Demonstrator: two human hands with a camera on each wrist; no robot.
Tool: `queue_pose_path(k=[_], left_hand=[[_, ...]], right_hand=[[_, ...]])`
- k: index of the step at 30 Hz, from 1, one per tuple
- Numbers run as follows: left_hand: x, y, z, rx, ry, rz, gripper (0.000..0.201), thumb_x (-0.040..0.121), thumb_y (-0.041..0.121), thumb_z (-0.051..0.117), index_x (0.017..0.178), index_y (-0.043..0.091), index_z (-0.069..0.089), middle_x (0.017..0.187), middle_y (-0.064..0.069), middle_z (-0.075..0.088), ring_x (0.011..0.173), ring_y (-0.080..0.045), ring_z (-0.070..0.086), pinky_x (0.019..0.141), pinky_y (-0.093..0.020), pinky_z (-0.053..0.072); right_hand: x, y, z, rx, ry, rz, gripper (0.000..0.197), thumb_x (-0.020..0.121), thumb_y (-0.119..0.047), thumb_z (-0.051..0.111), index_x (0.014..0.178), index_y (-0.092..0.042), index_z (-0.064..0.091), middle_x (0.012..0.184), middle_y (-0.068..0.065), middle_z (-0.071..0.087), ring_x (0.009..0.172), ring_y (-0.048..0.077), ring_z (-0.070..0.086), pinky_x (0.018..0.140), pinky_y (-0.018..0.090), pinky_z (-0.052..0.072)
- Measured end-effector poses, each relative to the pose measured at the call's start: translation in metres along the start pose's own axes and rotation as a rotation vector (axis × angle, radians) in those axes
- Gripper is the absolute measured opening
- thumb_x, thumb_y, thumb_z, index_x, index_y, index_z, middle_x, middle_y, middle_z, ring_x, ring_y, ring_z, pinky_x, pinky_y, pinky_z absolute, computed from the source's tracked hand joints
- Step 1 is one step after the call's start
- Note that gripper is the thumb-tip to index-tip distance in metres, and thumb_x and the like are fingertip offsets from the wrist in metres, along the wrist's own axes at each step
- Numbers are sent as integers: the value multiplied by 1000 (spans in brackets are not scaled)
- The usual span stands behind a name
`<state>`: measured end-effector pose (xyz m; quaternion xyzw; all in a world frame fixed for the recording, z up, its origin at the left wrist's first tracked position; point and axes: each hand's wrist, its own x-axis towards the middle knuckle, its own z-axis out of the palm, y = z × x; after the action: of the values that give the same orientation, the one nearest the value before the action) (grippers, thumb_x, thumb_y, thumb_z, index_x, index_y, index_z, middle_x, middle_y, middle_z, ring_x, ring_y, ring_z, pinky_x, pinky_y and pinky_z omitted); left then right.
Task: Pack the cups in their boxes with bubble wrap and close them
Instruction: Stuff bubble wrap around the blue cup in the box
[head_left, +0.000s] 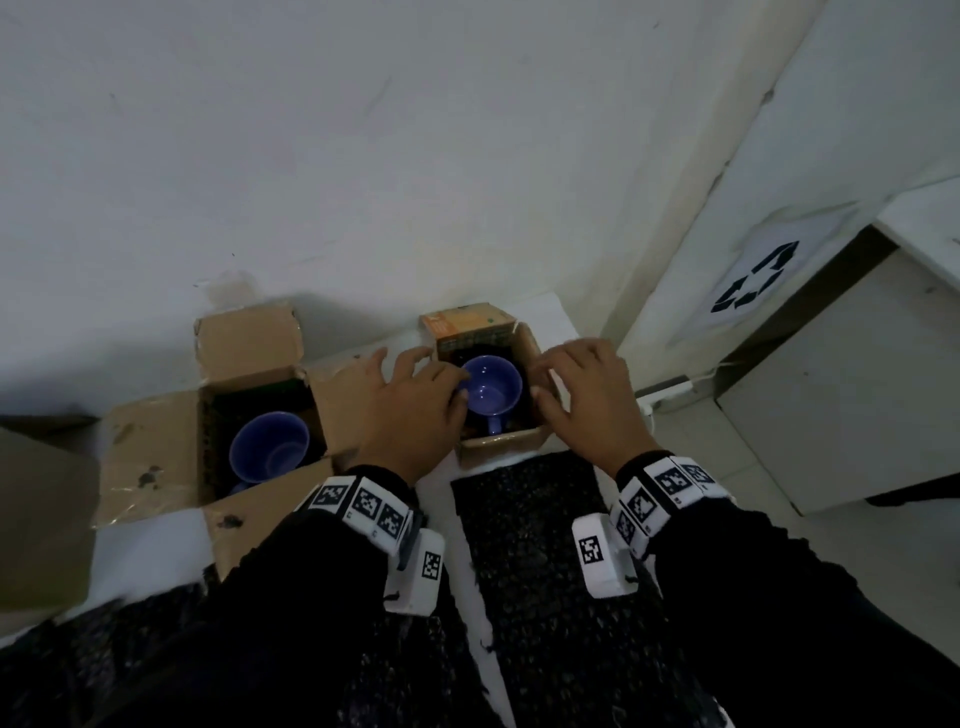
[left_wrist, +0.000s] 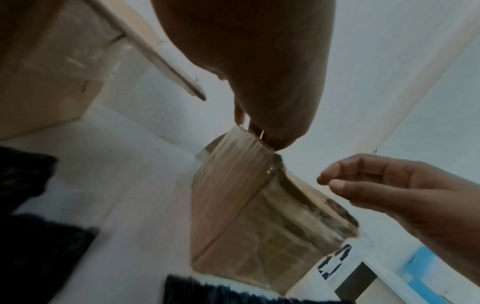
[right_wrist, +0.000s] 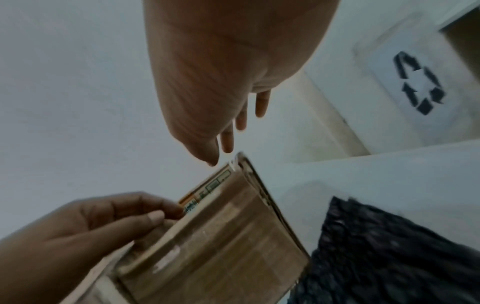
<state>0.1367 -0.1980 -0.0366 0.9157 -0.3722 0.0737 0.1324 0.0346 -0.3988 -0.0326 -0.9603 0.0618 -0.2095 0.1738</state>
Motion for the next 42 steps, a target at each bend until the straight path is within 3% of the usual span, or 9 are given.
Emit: queue_pose_path(k=[6, 11, 13, 19, 24, 30, 35, 40, 42], left_hand=[[-65, 31, -6, -89, 79, 59, 23, 85, 28, 53, 103, 26, 67, 116, 7, 65, 118, -21, 52, 103, -46, 28], [-124, 56, -1, -152, -1, 107, 22, 87, 28, 55, 106, 28, 64, 126, 6, 57, 123, -21, 48, 101, -42, 30], [-142, 63, 2, -163, -74, 116, 24, 88, 32, 52, 110, 31, 63, 124, 10, 57, 120, -17, 48, 101, -38, 28], [-175, 74, 0, -327, -327, -6, 62, 92, 65, 29, 145, 32, 33, 139, 8, 48, 126, -15, 44, 105, -37, 35], [-176, 97, -14, -975, -417, -215, 94, 75, 70, 64, 149, 36, 16, 139, 25, 42, 126, 9, 41, 104, -17, 37], [-153, 99, -15, -997, -142, -283, 16, 94, 29, 62, 99, 15, 68, 97, 5, 71, 89, 1, 65, 85, -26, 53], [-130, 72, -41, -877, 1, -256, 12, 100, 21, 49, 102, 13, 58, 93, 1, 63, 93, -17, 61, 71, -22, 39], [-118, 47, -60, -912, 78, -237, 26, 101, 12, 44, 126, 12, 46, 115, -3, 59, 104, -16, 55, 86, -25, 43], [-121, 50, -62, -898, 16, -211, 24, 99, 2, 41, 118, 11, 53, 110, -1, 60, 100, -13, 54, 82, -8, 40]], right_hand=[[-84, -13, -23, 196, -9, 16, 9, 85, -21, 65, 94, -17, 65, 95, -1, 62, 89, 21, 53, 78, 40, 45], [-169, -21, -14, 172, -396, 38, 72, 68, -77, 63, 123, -32, 50, 125, -8, 47, 113, 13, 42, 90, 31, 38], [-192, -19, -5, 62, -491, 30, 71, 68, -80, 58, 121, -34, 51, 132, -7, 43, 121, 17, 39, 93, 38, 40], [-199, -22, -10, 227, -204, 149, 25, 84, -46, 61, 93, -23, 61, 102, -5, 61, 93, 19, 55, 78, 41, 49], [-185, -41, -33, 506, 42, 454, 29, 87, -44, 66, 84, -18, 54, 84, -3, 58, 80, 12, 57, 69, 28, 47], [-165, -65, -53, 703, 235, 667, 25, 83, -22, 74, 93, -18, 52, 93, 0, 62, 87, 14, 61, 74, 26, 49], [-157, -66, -85, 955, 211, 568, 64, 82, 1, 71, 132, -29, 44, 117, 1, 61, 104, 10, 63, 89, 25, 54], [-151, -70, -87, 1007, 191, 698, 26, 90, -13, 68, 115, -19, 65, 109, -3, 71, 105, 15, 66, 95, 37, 53], [-150, -71, -79, 948, 191, 738, 25, 94, -23, 62, 118, -25, 61, 114, -5, 68, 109, 17, 64, 98, 42, 50]])
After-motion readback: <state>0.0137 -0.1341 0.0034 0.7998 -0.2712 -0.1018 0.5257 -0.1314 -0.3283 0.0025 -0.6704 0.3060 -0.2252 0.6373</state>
